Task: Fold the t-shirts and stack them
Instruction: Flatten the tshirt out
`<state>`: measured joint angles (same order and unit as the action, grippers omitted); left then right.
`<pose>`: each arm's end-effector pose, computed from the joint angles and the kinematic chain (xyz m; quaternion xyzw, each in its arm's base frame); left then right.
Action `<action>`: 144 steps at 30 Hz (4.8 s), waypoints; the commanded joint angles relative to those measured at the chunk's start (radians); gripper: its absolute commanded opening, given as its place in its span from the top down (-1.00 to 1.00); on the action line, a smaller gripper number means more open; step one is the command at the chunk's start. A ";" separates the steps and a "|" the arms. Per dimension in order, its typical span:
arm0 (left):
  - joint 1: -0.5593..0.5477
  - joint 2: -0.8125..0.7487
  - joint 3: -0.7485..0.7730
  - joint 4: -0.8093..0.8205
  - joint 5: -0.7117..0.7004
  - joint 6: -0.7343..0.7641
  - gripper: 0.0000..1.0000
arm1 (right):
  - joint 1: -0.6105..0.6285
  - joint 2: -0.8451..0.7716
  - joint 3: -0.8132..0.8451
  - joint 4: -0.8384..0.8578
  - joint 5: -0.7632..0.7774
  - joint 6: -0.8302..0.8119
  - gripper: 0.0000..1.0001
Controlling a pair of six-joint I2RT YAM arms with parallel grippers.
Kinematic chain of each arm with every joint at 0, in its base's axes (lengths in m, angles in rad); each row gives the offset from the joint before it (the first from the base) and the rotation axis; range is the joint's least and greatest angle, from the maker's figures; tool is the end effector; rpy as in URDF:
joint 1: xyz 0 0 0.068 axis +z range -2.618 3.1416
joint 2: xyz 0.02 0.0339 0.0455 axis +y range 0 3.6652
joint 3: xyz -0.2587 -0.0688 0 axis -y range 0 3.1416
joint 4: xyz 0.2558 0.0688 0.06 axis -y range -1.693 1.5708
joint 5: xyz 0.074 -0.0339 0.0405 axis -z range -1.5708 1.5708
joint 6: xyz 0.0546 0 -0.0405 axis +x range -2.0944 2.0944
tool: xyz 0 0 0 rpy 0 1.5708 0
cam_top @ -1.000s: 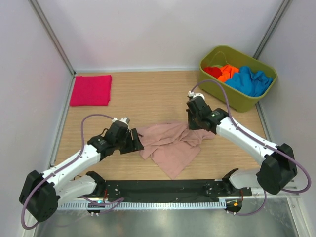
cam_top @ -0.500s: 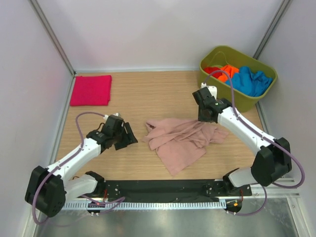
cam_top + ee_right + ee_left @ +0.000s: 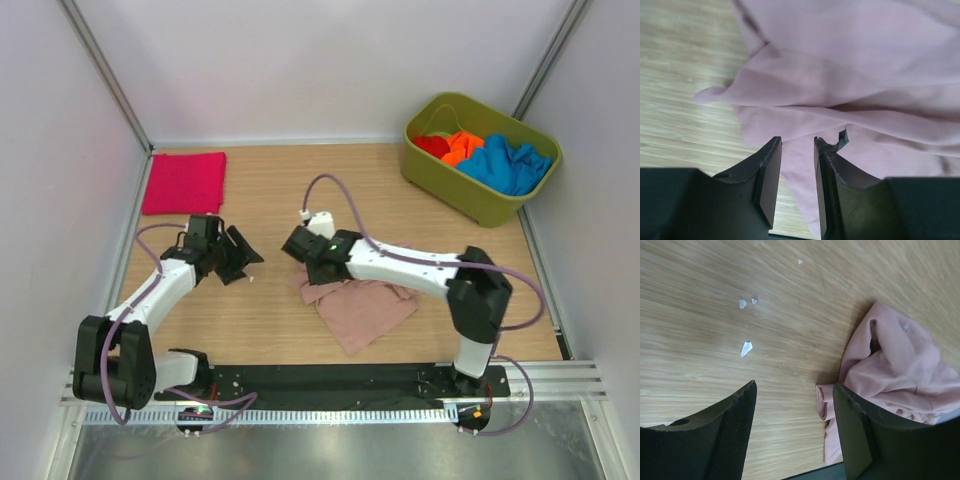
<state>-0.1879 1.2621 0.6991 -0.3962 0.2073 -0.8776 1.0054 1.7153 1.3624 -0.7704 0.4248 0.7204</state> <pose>0.2562 -0.0602 0.1699 -0.2913 0.9032 -0.2371 0.2078 0.2181 0.3017 0.2258 -0.0891 0.9501 0.0311 0.2972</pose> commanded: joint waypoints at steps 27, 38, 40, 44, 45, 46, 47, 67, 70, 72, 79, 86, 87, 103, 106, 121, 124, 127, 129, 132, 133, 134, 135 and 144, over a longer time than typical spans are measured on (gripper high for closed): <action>0.119 -0.053 -0.038 0.060 0.092 0.012 -0.29 | 0.193 0.385 0.224 0.040 0.216 -0.025 0.21; 0.119 -0.043 -0.052 0.082 0.101 0.002 -0.28 | 0.193 0.429 0.244 0.040 0.241 -0.035 0.21; 0.120 -0.043 -0.055 0.088 0.099 0.002 -0.28 | 0.191 0.434 0.247 0.030 0.264 -0.026 0.35; 0.119 -0.043 -0.061 0.089 0.089 0.005 -0.28 | 0.191 0.397 0.253 -0.047 0.327 -0.004 0.97; 0.119 -0.044 -0.062 0.089 0.086 0.006 -0.28 | 0.193 0.350 0.254 -0.072 0.345 0.004 0.97; 0.117 -0.047 -0.064 0.091 0.083 0.009 -0.27 | 0.191 0.318 0.256 -0.126 0.360 0.014 0.97; 0.117 -0.049 -0.064 0.092 0.081 0.011 -0.27 | 0.191 0.285 0.256 -0.154 0.393 0.027 0.98; -0.424 -0.245 -0.210 0.197 -0.045 -0.069 -0.10 | -0.444 -0.313 0.158 -0.199 0.302 -0.159 0.97; -0.531 -0.239 -0.240 0.256 -0.103 -0.130 -0.09 | -0.473 -0.319 0.155 -0.181 0.281 -0.170 0.97; -0.632 -0.211 -0.230 0.269 -0.192 -0.170 -0.11 | -0.481 -0.316 0.146 -0.170 0.269 -0.170 0.97; -0.880 0.048 -0.109 0.304 -0.324 -0.352 -0.18 | -0.487 -0.333 0.093 -0.127 0.233 -0.168 0.97; -1.039 0.316 0.046 0.254 -0.325 -0.506 -0.10 | -0.488 -0.356 0.043 -0.086 0.203 -0.190 0.97; -1.042 0.362 0.068 0.191 -0.327 -0.509 -0.03 | -0.488 -0.359 0.035 -0.075 0.200 -0.194 0.98; -1.140 0.526 0.468 -0.389 -0.508 -0.569 -0.04 | -0.516 -0.457 -0.095 0.013 0.100 -0.242 0.98; -1.144 0.565 0.500 -0.386 -0.506 -0.577 -0.05 | -0.518 -0.471 -0.126 0.029 0.069 -0.240 0.97; -1.150 0.654 0.554 -0.395 -0.522 -0.551 0.55 | -0.525 -0.500 -0.151 0.042 0.069 -0.245 0.98; -1.119 0.605 0.554 -0.467 -0.554 -0.517 0.99 | -0.542 -0.485 -0.108 0.026 0.086 -0.239 0.97; -1.047 0.483 0.551 -0.638 -0.710 -0.442 1.00 | -0.586 -0.436 0.048 -0.035 0.101 -0.234 0.97; -0.986 0.309 0.617 -0.752 -0.931 -0.384 0.99 | -0.611 -0.409 0.235 -0.090 0.130 -0.245 0.97; -0.925 0.117 0.815 -0.990 -1.225 -0.308 1.00 | -0.680 -0.353 0.517 -0.168 0.152 -0.248 0.98; -0.906 0.088 0.874 -1.051 -1.274 -0.228 1.00 | -0.709 -0.333 0.587 -0.182 0.161 -0.251 0.98; -0.885 0.063 0.948 -1.073 -1.307 -0.189 0.99 | -0.714 -0.327 0.653 -0.194 0.172 -0.253 0.98; -0.859 0.034 1.006 -1.083 -1.339 -0.138 0.99 | -0.714 -0.327 0.753 -0.188 0.192 -0.263 0.98; -0.851 -0.004 1.424 -0.996 -1.555 0.319 0.99 | -0.715 -0.551 0.743 -0.043 0.140 -0.251 0.98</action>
<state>-1.0393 1.2118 2.1136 -1.2797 -1.1946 -0.7513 0.2905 1.2270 2.1548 -0.8680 0.5678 0.4725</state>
